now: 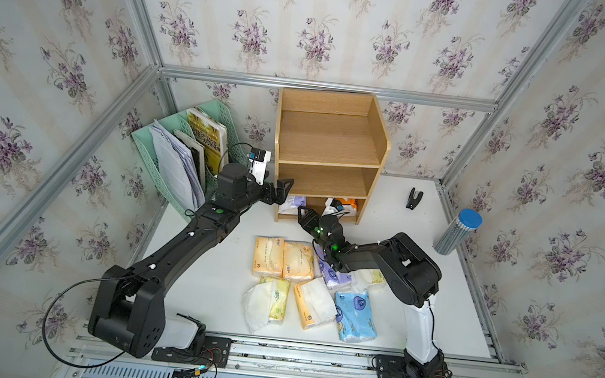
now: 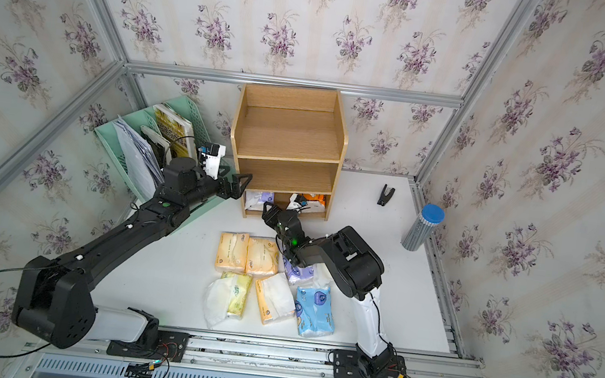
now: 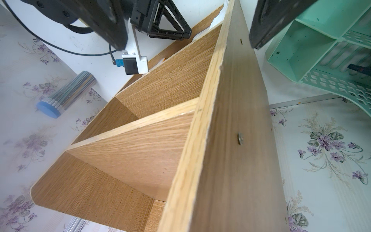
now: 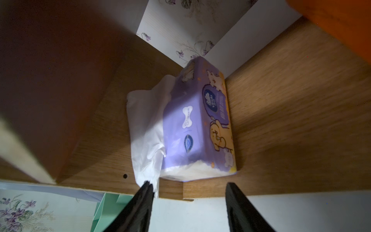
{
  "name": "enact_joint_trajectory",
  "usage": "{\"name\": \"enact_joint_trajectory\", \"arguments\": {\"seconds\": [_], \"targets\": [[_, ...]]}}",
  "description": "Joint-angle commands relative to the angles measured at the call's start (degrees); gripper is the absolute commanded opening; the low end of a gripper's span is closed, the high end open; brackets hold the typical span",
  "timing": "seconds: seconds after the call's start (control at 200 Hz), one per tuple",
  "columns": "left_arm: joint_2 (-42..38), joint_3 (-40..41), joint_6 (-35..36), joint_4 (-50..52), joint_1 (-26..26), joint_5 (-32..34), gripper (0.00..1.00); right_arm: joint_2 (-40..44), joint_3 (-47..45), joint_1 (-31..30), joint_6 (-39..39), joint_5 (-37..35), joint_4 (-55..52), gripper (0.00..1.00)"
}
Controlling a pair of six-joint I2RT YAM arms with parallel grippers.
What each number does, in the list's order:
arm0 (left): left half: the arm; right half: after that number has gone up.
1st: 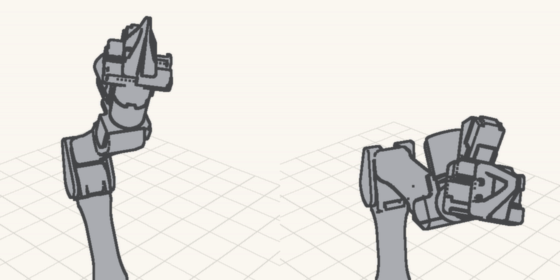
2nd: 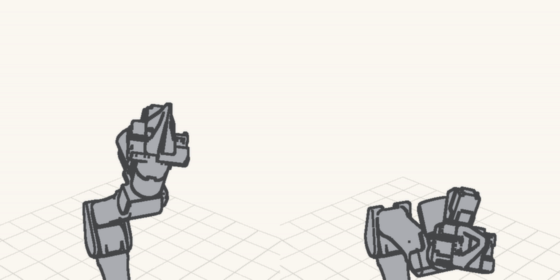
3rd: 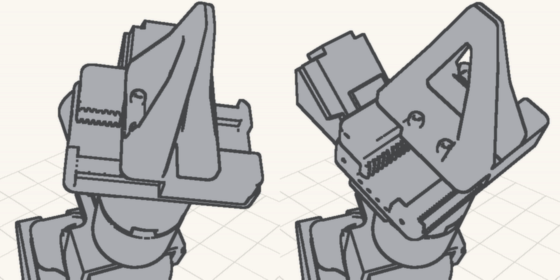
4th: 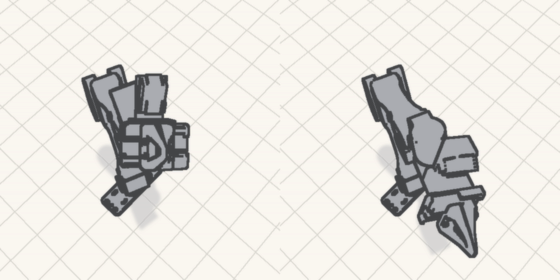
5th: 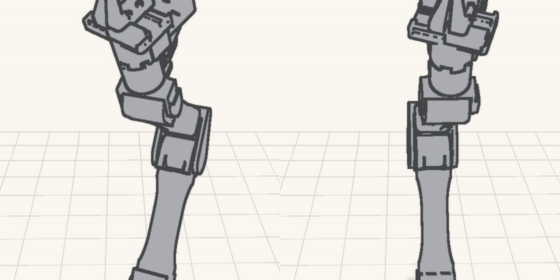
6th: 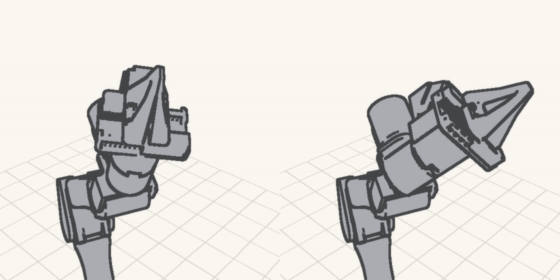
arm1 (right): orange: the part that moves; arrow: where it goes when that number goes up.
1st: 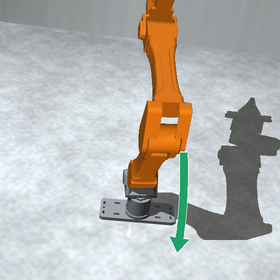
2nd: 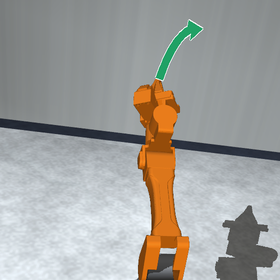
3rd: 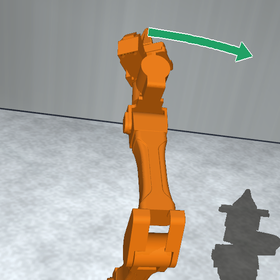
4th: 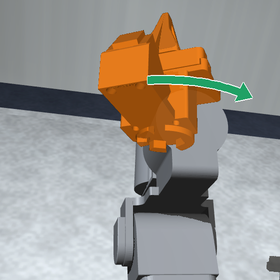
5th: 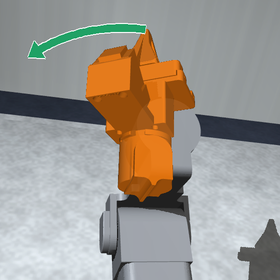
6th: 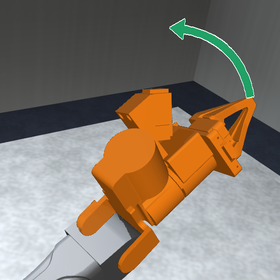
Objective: Remove the tissue boxes from the shelf
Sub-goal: Pick up a box of tissues from the shelf.
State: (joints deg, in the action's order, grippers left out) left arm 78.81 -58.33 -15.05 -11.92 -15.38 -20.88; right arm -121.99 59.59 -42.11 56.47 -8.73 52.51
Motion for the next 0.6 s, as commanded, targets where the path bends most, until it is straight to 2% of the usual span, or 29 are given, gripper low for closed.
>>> {"name": "enact_joint_trajectory", "arguments": {"seconds": [0.0,0.205,0.595], "targets": [[0.1,0.1,-0.5,-3.0,0.1,-1.2,0.99,-1.3,0.6,0.1,0.8,-1.9,2.7,0.62],[0.4,1.0,-1.1,-3.4,0.1,-1.7,0.99,-3.3,0.5,0.3,2.5,-3.5,7.7,0.64],[1.6,2.0,-1.8,-4.9,0.1,-2.4,0.99,-8.7,4.5,1.1,4.3,-1.8,10.7,0.65]]}}
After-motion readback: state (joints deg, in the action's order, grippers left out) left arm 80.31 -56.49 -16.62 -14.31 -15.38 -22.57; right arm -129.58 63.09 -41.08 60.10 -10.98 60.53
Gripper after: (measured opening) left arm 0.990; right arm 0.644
